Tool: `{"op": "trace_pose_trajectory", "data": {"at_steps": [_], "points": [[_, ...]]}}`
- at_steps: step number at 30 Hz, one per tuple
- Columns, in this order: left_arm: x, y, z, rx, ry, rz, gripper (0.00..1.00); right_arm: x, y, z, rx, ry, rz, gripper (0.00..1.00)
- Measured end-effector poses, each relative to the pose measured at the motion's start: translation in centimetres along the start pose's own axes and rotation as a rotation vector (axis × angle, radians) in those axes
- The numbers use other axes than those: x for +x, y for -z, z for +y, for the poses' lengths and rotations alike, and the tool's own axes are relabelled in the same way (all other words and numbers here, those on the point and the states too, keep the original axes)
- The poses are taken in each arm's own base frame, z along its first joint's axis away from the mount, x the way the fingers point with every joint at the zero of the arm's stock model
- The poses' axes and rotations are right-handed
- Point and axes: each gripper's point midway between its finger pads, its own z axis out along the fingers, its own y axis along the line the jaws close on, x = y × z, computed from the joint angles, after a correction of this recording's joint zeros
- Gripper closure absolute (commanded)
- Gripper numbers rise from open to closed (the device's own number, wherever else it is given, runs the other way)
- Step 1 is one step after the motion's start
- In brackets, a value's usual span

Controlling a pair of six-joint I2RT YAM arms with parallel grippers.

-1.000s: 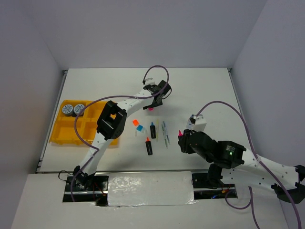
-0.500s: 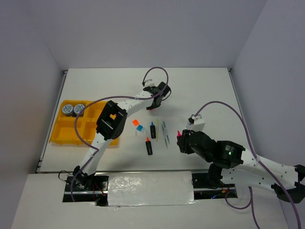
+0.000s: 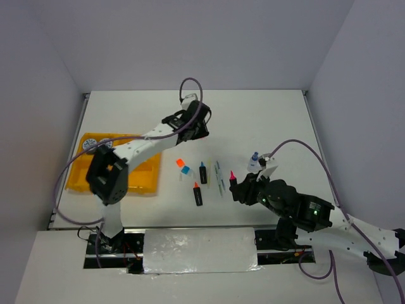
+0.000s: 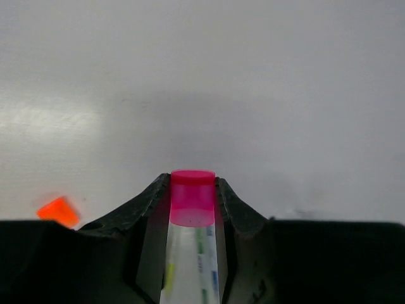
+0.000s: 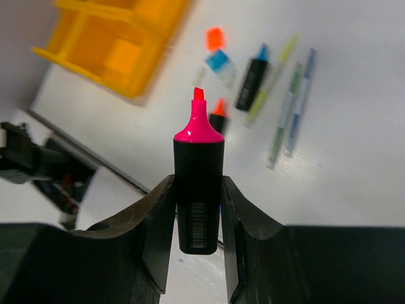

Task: Sort the stationery into containers
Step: Close the pen cap on the pen.

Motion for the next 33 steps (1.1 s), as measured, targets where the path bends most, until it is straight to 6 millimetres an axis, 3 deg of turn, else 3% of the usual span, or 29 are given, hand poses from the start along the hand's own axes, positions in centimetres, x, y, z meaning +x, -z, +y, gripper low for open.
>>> {"op": "trace_pose_trajectory", "data": {"at_steps": [3, 6, 10, 13, 16, 23, 28, 33], "points": [[-3.9, 7.0, -3.2, 0.271, 0.03, -0.113, 1.0, -1.2, 0.5, 2.0, -0.133, -0.028, -0.069, 1.0], [-6.7, 15.6, -4.9, 0.587, 0.061, -0.261, 1.0, -1.7, 0.5, 4.9, -0.295, -0.031, -0.115, 1.0], [-7.1, 25.1, -4.4, 0.934, 0.076, -0.415, 1.0, -2.1, 0.5, 8.4, -0.471, -0.016, -0.136, 1.0], [-6.4, 29.8, -3.8, 1.131, 0.062, -0.49, 1.0, -2.9, 0.5, 11.4, -0.59, -0.004, -0.158, 1.0], [-5.4, 32.7, -3.5, 1.276, 0.055, -0.524, 1.0, -3.9, 1.0, 13.9, -0.707, -0.003, -0.19, 1.0], [-3.9, 37.1, -2.8, 1.492, 0.043, -0.55, 1.0, -6.1, 2.6, 17.7, -0.895, -0.027, -0.265, 1.0], [-3.6, 39.1, -2.2, 1.569, 0.04, -0.571, 1.0, -7.1, 3.2, 18.6, -0.941, -0.038, -0.299, 1.0], [-3.3, 39.7, -1.9, 1.588, 0.036, -0.583, 1.0, -8.2, 3.5, 19.3, -0.953, -0.032, -0.332, 1.0]]}}
